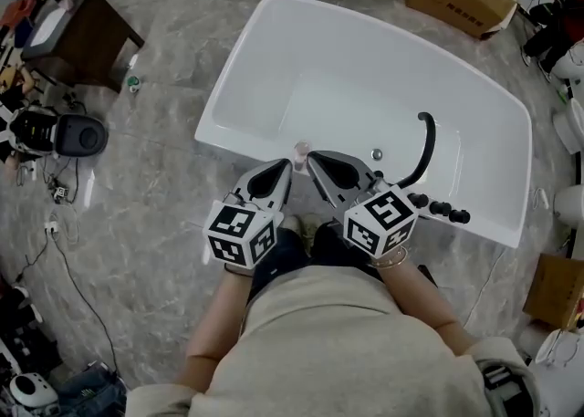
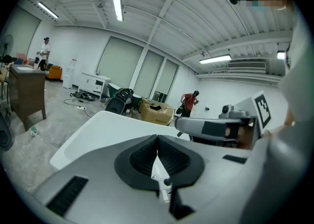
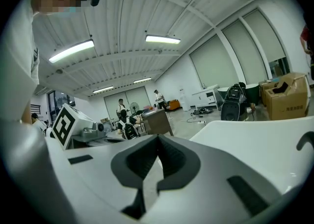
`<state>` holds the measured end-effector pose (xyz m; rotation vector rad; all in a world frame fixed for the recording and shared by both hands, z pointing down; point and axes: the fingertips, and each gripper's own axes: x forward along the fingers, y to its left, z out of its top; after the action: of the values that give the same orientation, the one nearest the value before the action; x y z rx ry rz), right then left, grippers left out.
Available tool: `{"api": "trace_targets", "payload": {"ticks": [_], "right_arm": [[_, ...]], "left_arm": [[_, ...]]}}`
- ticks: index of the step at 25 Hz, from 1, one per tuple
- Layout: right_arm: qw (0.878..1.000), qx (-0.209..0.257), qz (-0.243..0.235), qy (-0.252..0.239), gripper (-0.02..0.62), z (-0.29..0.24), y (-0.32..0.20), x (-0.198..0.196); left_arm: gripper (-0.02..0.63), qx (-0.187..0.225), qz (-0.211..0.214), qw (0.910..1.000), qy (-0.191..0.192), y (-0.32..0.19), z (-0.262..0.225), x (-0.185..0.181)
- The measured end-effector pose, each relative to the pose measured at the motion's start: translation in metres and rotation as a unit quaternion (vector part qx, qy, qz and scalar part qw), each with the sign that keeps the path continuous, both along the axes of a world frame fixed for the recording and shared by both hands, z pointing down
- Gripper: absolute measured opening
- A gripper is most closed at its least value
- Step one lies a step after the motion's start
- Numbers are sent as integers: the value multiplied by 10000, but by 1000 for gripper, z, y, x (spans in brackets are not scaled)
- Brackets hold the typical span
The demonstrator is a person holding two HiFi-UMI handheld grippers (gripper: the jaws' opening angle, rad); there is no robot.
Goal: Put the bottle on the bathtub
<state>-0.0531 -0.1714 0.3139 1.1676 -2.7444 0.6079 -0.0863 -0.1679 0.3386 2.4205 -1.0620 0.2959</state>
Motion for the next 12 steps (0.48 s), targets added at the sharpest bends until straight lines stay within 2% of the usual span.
{"api": "trace_targets", "payload": {"ticks": [4, 7, 12], "right_arm": [[9995, -168, 68, -270, -2, -3, -3, -1], [9996, -91, 107, -236, -2, -2, -3, 4], [9999, -2, 109, -65, -2, 1, -1, 6]], "left_arm": [[8, -148, -178, 9997, 92, -2, -1, -5], [8, -365, -371, 9984, 229, -1, 3, -4], [8, -430, -447, 9981, 35, 3, 11, -4]]}}
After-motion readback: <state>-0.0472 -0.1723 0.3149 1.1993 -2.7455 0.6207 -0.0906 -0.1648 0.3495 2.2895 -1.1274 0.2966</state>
